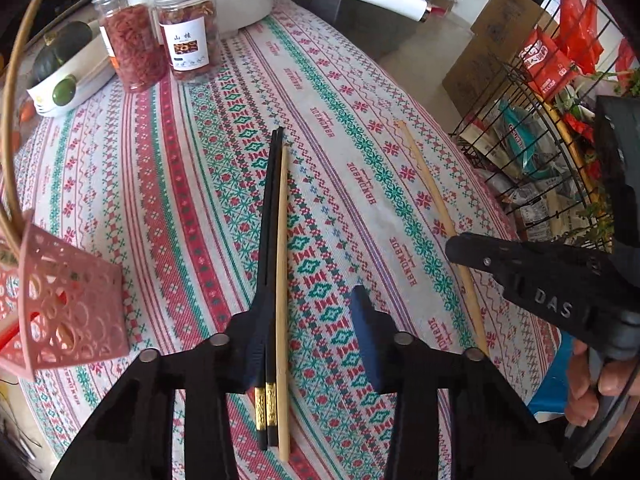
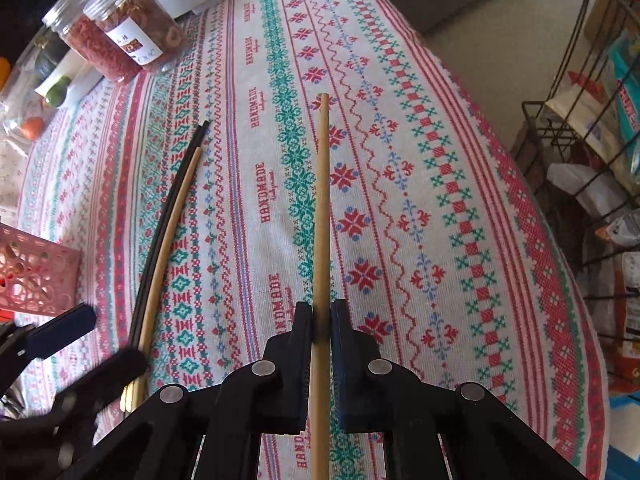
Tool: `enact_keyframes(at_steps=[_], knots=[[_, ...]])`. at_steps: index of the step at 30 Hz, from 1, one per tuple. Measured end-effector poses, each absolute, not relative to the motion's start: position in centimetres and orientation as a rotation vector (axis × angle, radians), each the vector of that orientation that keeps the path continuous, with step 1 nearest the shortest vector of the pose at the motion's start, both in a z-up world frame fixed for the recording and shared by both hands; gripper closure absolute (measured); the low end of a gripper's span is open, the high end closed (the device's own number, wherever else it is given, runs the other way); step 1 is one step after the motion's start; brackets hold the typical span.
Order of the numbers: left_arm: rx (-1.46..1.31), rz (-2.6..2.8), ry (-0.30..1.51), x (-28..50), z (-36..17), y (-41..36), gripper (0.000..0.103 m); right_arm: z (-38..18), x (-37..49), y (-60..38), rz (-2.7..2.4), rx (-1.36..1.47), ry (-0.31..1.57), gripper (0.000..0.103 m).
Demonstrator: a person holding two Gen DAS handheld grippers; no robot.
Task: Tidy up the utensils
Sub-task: 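Grasp another wooden chopstick with the left tool while the right lifts its chopstick upright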
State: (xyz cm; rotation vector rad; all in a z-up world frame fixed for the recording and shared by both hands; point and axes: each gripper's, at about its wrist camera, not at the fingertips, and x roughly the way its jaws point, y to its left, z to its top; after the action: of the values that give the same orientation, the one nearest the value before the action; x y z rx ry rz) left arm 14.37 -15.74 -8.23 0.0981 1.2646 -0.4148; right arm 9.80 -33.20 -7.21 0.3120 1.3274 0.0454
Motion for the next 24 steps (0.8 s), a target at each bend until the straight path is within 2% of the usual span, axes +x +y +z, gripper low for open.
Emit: enact_keyframes(at_steps=[1,4,7,14,24], knots=[[0.103,-0.408,1.273,15.0,-8.6,-15.9,0.078,-7.0,9.9,-33.2,0.048,0.322,1.325,0.096],[0.111,-0.394,1.304,16.0,-9.8,-16.1,0.087,-7.0,10.5,-32.8,0.054,0.337,1.321,0.096],[0.131,-0.379,1.311,16.7,-10.7,-16.4,0.093,-7.1,10.8,-32.8,0.06,0.349,1.32,0.096],[0.205,-0.384,1.386,18.5,-11.1,-18.5,0.094,-7.2,11.1,-33.5,0.067,0.374,1.319,0.096],[0.458,-0.312,1.478,20.4,-12.4,-22.7,0.092,-7.3,11.0,-33.3,0.075,0.387,1.318,0.095]])
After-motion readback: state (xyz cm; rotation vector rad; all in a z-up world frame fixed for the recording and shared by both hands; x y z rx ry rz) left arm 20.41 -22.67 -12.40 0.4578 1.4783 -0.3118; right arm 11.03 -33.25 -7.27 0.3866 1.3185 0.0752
